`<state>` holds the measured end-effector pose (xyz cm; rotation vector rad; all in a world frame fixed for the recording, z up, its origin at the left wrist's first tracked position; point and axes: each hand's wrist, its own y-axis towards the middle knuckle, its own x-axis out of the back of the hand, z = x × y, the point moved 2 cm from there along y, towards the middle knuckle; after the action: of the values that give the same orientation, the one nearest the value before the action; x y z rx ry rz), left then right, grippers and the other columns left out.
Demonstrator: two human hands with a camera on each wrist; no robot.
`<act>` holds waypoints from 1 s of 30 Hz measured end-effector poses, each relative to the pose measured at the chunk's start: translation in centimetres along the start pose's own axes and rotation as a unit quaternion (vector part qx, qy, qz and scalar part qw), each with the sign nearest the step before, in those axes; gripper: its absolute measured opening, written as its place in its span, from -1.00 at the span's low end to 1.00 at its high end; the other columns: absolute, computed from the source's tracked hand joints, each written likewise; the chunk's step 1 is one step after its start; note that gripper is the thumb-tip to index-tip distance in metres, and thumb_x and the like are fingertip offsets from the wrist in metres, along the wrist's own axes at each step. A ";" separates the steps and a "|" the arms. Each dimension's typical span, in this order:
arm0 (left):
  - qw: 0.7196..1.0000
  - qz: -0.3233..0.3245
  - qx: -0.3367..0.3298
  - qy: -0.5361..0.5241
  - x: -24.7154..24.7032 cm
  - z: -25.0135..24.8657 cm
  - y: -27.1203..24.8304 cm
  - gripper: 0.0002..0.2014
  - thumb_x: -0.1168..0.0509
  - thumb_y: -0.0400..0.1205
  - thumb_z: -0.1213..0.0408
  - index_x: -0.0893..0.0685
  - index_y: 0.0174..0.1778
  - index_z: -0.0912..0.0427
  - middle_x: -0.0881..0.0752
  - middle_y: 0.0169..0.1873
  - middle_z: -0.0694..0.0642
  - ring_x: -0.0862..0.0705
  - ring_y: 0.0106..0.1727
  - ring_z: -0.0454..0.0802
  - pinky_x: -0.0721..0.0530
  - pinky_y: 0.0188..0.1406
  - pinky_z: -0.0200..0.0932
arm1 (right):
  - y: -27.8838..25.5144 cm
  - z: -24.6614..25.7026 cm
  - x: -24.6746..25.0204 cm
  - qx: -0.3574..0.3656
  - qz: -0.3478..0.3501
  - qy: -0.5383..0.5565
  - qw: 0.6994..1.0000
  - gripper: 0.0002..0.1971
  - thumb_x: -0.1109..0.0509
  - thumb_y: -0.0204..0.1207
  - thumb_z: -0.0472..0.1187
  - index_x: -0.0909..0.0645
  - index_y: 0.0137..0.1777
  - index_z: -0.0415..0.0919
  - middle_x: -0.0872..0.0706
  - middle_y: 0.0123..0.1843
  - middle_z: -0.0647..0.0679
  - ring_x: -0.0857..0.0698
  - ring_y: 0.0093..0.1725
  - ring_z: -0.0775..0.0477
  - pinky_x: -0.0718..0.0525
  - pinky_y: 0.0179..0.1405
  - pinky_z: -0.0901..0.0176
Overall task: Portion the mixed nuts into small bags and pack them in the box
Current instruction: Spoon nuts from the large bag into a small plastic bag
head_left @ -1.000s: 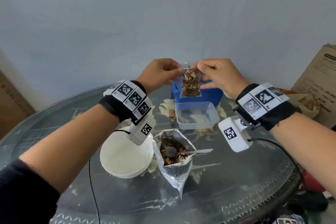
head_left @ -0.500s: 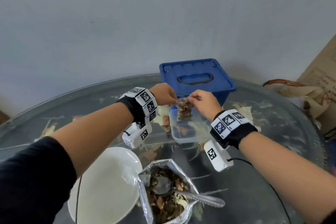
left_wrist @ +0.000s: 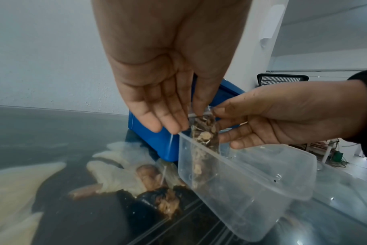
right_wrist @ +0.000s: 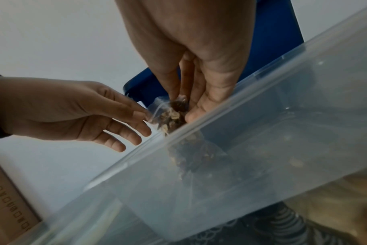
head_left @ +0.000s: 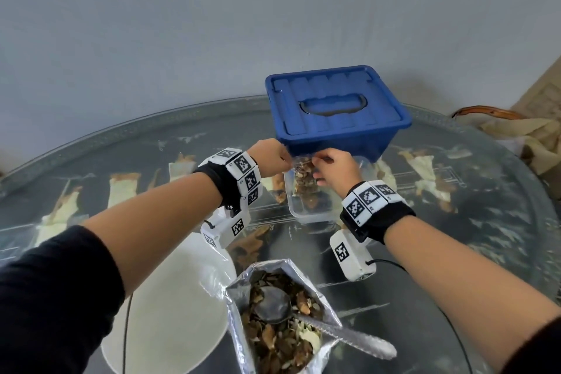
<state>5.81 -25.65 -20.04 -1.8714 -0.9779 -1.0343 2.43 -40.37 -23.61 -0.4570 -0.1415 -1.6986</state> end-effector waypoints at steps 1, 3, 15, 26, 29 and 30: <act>1.000 0.001 0.002 -0.002 0.0 0.0 0.0 -0.72 -0.22 0.62 0.25 -0.72 0.17 0.23 -0.72 0.12 0.16 -0.63 0.04 0.03 -0.50 0.03 -0.22 | 0.0 -0.1 0.0 -0.001 0.001 -0.003 1.000 -0.86 -0.28 0.60 -0.28 -0.65 0.08 -0.22 -0.72 -0.17 -0.16 -0.71 -0.19 -0.11 -0.76 -0.09 -0.04; 1.000 0.003 0.006 0.002 0.1 -0.1 0.0 -0.67 -0.23 0.64 0.18 -0.67 0.27 0.20 -0.68 0.22 0.13 -0.62 0.18 0.05 -0.47 0.10 -0.22 | -0.1 -0.1 0.0 -0.006 0.006 -0.005 1.000 -0.77 -0.29 0.60 -0.26 -0.63 0.19 -0.29 -0.73 -0.13 -0.20 -0.72 -0.14 -0.15 -0.75 -0.01 -0.08; 0.998 -0.044 0.021 -0.032 4.8 -0.6 -5.1 -0.73 -0.23 0.65 0.19 -0.72 0.12 0.26 -0.72 0.02 0.15 -0.65 0.00 0.03 -0.52 0.02 -0.20 | -4.3 0.9 3.1 0.059 -0.003 -0.090 0.994 -0.61 -0.31 0.60 -0.21 -0.51 0.40 -0.28 -0.66 0.27 -0.15 -0.61 0.27 -0.10 -0.50 0.31 0.16; 0.995 -0.092 0.041 -0.006 4.6 1.5 -16.8 -0.70 -0.20 0.67 0.15 -0.68 0.19 0.23 -0.72 0.13 0.14 -0.63 0.06 -0.03 -0.45 0.02 -0.27 | -12.8 -1.0 5.1 0.165 -0.004 -0.218 0.962 -0.72 -0.32 0.60 -0.20 -0.62 0.27 -0.24 -0.73 0.14 -0.12 -0.67 0.11 -0.06 -0.55 0.11 0.23; 0.993 -0.096 0.061 -0.007 2.9 2.5 -19.5 -0.70 -0.20 0.68 0.16 -0.67 0.19 0.26 -0.71 0.13 0.15 -0.62 0.07 -0.01 -0.43 0.02 -0.28 | -14.2 -2.8 4.5 0.174 0.003 -0.227 0.958 -0.72 -0.34 0.58 -0.22 -0.63 0.25 -0.27 -0.75 0.11 -0.16 -0.71 0.08 -0.13 -0.63 0.15 0.03; 0.993 -0.097 0.071 -0.007 2.2 2.9 -20.3 -0.71 -0.19 0.68 0.17 -0.67 0.18 0.26 -0.71 0.12 0.14 -0.63 0.09 0.01 -0.43 0.02 -0.29 | -14.5 -3.5 4.3 0.179 0.010 -0.233 0.956 -0.72 -0.34 0.58 -0.22 -0.64 0.24 -0.29 -0.76 0.09 -0.19 -0.71 0.07 -0.17 -0.64 0.14 -0.04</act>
<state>-10.32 -14.28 -13.99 -1.6951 -1.2292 -1.0360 -12.88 -42.84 -22.80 -0.5730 -0.7727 -1.4777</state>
